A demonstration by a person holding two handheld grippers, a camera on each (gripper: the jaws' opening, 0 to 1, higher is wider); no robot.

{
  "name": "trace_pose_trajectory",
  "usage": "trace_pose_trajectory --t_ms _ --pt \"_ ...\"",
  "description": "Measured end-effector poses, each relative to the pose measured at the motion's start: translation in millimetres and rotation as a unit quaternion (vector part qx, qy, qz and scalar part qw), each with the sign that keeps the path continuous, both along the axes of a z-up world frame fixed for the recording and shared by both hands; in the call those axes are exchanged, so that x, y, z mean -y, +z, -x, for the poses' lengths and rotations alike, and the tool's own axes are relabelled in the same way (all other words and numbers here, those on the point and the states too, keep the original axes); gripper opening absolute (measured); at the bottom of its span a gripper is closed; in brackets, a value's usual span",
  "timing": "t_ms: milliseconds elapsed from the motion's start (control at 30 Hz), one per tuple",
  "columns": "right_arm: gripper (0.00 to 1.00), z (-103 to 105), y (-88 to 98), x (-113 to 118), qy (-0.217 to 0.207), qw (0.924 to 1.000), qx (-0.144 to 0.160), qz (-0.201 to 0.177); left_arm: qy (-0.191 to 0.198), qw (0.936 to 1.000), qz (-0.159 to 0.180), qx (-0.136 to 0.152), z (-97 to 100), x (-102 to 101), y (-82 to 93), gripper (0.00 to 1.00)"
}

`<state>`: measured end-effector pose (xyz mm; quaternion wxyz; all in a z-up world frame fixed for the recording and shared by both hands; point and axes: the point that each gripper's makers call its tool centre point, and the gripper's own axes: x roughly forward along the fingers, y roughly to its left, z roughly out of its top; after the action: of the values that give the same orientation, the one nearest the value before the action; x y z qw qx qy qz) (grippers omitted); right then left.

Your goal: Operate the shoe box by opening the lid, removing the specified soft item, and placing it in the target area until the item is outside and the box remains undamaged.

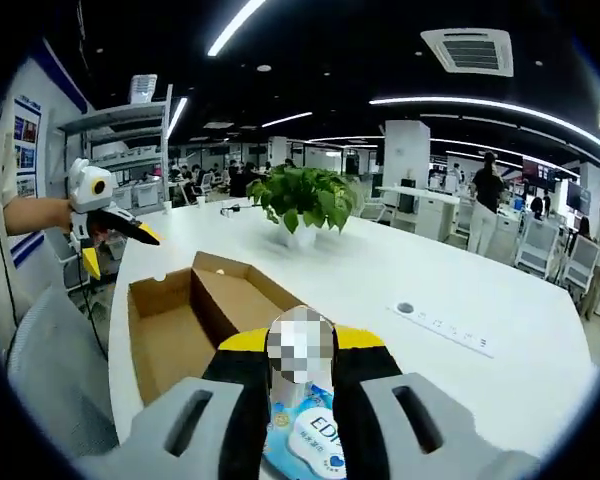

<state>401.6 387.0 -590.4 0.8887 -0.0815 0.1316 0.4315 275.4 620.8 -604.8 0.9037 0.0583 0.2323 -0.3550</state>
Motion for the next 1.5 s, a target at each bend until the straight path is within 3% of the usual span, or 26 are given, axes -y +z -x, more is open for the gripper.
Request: trace_pose_trajectory --t_ms 400,667,1033,1367,1500 --pt "0.19 -38 -19.7 16 -0.027 0.9988 0.009 0.041 0.038 0.9992 0.012 0.002 8.6 -20 4.3 0.95" --pt "0.19 -56 -39.1 20 -0.026 0.9972 0.008 0.070 0.052 0.9986 0.013 -0.002 12.7 -25 0.4 0.95" --pt "0.20 -68 -68.5 30 -0.019 0.9949 -0.008 0.099 0.068 0.9975 0.007 -0.013 16.0 -34 -7.2 0.93" --pt "0.20 -71 -92.7 41 -0.015 0.9922 -0.027 0.121 0.072 0.9971 0.002 -0.025 21.0 -31 -17.9 0.92" --pt "0.21 -71 -93.8 42 -0.015 0.9918 -0.025 0.125 0.075 0.9967 -0.004 -0.030 22.4 -31 -22.3 0.90"
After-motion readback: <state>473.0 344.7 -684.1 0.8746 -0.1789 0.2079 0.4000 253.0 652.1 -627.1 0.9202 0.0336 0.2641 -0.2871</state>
